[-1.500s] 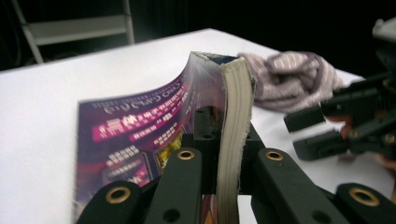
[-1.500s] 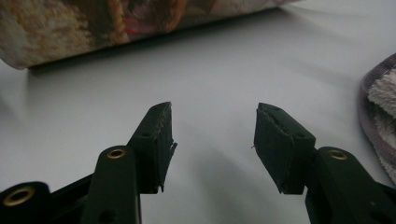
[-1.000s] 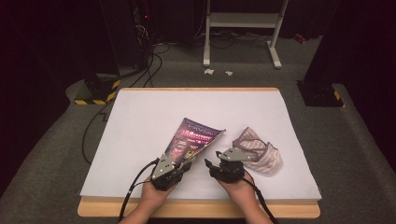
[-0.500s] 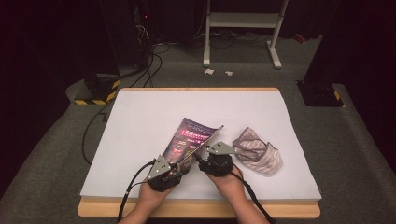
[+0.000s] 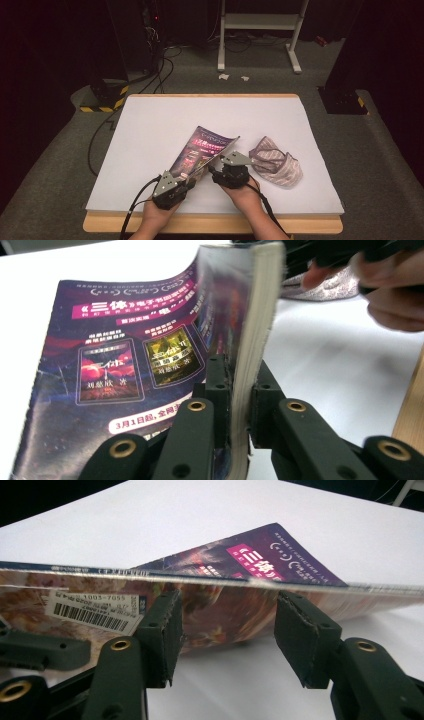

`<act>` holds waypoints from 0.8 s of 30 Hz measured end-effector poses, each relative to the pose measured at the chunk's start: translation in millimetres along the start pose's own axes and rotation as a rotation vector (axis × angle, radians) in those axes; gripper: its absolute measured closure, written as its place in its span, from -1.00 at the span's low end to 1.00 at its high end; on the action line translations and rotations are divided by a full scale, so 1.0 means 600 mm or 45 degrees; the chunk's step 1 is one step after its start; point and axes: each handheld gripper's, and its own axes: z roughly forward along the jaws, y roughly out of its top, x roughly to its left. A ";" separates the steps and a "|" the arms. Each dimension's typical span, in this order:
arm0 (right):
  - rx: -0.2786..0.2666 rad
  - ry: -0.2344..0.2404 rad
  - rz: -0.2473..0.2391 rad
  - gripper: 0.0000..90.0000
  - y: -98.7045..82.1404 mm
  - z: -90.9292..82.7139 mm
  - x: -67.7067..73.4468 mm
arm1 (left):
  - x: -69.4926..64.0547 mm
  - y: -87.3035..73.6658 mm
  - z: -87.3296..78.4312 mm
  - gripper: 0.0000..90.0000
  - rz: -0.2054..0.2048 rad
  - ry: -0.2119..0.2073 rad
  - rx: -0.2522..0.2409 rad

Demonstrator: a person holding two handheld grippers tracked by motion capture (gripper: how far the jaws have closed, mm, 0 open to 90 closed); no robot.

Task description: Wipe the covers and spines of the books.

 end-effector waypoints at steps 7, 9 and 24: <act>-0.015 -0.053 0.011 -0.07 -0.014 -0.047 -0.042 | 0.012 0.006 -0.002 0.84 -0.038 -0.032 -0.030; -0.018 -0.082 0.029 -0.08 -0.017 -0.061 -0.059 | 0.016 0.007 -0.002 0.84 -0.038 -0.038 -0.038; 0.020 -0.347 0.123 -0.34 -0.047 -0.146 -0.182 | 0.021 0.013 0.004 0.84 -0.041 -0.050 -0.045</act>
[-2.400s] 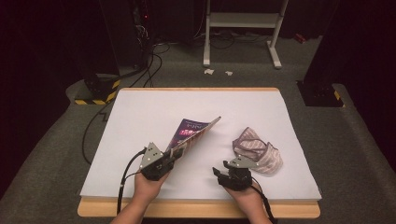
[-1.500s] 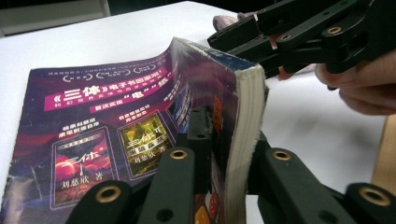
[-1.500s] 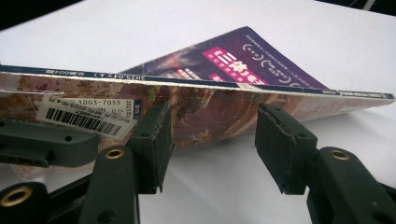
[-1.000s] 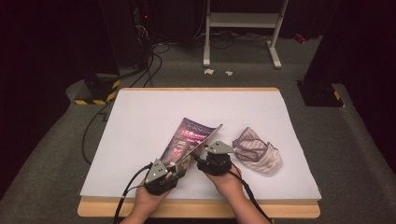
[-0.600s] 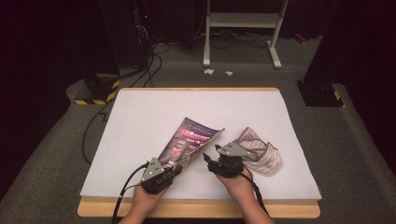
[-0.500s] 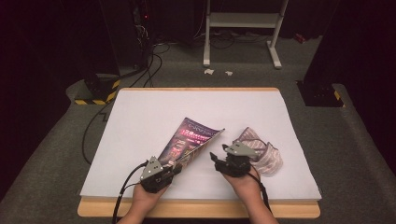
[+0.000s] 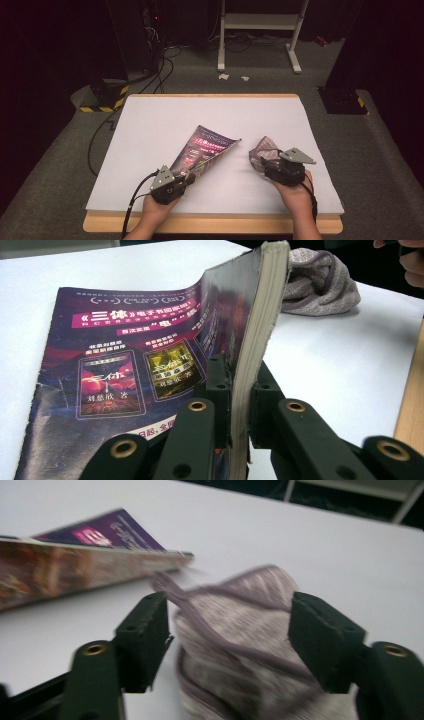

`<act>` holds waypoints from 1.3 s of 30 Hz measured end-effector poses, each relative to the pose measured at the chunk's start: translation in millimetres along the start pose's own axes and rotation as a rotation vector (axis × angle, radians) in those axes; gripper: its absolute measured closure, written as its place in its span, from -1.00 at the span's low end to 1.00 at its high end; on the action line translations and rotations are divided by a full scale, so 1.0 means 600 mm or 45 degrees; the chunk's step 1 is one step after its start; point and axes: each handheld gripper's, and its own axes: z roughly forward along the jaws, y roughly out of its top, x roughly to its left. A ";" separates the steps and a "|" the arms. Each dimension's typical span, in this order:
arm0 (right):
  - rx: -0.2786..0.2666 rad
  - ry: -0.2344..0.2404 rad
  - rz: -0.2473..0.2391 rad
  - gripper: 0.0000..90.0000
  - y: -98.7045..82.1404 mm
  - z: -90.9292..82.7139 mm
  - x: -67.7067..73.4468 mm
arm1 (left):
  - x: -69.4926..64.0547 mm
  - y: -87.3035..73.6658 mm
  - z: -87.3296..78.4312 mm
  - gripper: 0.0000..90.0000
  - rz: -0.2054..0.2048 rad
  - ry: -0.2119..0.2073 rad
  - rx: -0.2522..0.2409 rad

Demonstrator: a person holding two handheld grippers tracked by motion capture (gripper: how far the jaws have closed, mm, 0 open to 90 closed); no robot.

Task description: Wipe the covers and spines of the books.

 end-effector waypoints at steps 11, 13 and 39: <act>0.188 -0.039 0.144 -0.49 -0.043 0.029 -0.056 | 0.000 0.000 0.003 0.83 -0.002 -0.007 0.007; 0.229 -0.038 0.146 -0.48 -0.050 0.039 -0.058 | 0.001 0.000 0.003 0.83 0.003 -0.008 0.009; 0.301 -0.094 -0.067 0.45 -0.068 0.060 -0.025 | -0.003 -0.003 0.008 0.80 0.003 -0.024 0.029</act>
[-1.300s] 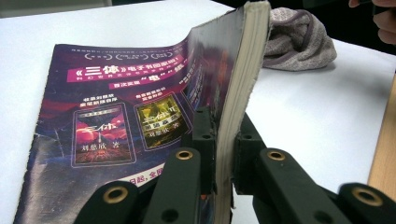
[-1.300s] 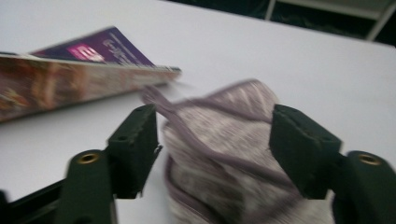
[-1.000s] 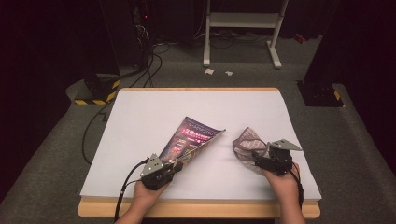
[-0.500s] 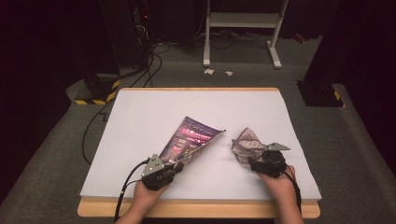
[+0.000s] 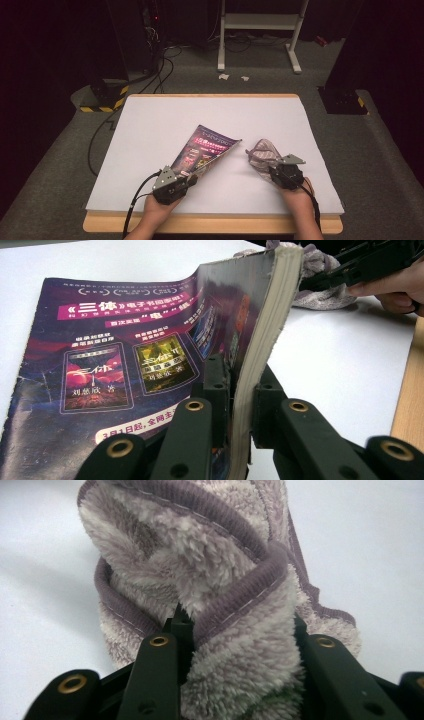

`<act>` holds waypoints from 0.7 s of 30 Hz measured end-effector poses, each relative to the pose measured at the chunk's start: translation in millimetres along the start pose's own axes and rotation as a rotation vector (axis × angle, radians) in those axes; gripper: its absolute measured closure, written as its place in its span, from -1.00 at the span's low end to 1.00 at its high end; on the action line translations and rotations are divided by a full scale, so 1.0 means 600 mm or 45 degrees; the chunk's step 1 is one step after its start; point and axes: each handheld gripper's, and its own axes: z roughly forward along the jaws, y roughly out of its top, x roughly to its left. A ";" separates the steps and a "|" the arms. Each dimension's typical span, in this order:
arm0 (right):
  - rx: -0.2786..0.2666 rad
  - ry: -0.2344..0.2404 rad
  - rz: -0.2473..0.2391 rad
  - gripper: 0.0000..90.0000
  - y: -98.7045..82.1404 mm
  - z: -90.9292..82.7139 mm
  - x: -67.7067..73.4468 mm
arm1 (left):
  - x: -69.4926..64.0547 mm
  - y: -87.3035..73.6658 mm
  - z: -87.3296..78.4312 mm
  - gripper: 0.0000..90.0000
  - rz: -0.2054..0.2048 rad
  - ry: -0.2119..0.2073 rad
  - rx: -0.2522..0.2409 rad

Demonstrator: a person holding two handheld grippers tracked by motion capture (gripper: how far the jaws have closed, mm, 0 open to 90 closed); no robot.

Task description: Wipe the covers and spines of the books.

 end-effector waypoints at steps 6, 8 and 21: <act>-0.088 0.061 0.089 0.46 0.006 -0.020 -0.010 | 0.000 0.000 0.000 0.80 -0.005 0.000 -0.003; -0.145 0.074 0.102 0.46 0.012 -0.033 -0.008 | 0.000 0.000 0.000 0.80 0.001 0.001 0.000; -0.438 0.223 0.128 0.46 0.077 -0.099 0.055 | -0.001 -0.001 0.001 0.81 0.008 0.001 -0.001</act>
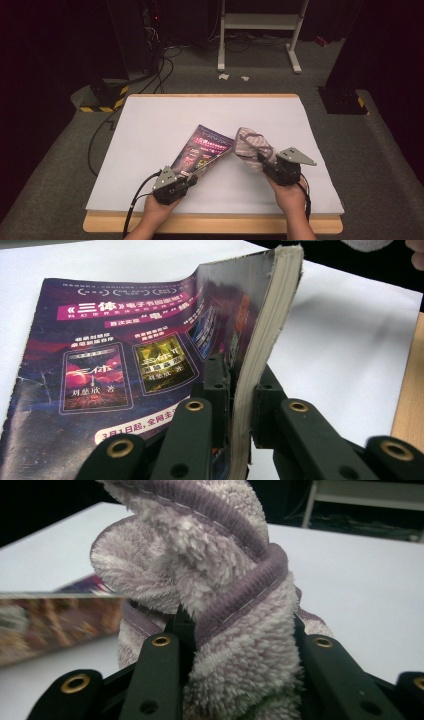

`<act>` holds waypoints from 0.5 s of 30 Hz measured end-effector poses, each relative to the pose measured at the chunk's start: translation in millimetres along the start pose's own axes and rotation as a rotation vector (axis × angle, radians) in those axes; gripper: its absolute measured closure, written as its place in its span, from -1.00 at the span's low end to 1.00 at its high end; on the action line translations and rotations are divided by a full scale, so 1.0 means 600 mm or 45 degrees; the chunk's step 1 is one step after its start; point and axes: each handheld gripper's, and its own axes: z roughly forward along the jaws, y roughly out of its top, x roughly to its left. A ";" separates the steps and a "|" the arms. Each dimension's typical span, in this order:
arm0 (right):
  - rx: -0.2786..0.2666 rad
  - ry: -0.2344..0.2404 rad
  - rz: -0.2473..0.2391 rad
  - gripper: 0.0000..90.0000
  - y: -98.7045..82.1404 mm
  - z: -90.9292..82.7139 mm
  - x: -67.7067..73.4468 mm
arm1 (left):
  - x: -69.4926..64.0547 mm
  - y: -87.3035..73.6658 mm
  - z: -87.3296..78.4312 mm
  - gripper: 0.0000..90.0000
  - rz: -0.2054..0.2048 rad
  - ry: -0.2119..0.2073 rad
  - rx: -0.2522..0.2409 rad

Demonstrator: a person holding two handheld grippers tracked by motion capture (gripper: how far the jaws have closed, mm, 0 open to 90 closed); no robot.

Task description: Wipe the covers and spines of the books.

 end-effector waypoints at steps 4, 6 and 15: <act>-0.040 0.062 -0.007 0.46 0.021 0.012 0.034 | -0.002 -0.001 0.000 0.81 -0.004 0.000 0.001; -0.048 0.082 -0.025 0.46 0.032 0.018 0.053 | -0.002 -0.001 0.000 0.81 -0.003 0.001 0.001; -0.084 0.182 -0.049 0.46 0.062 0.038 0.128 | -0.002 0.000 0.000 0.82 0.006 0.013 0.001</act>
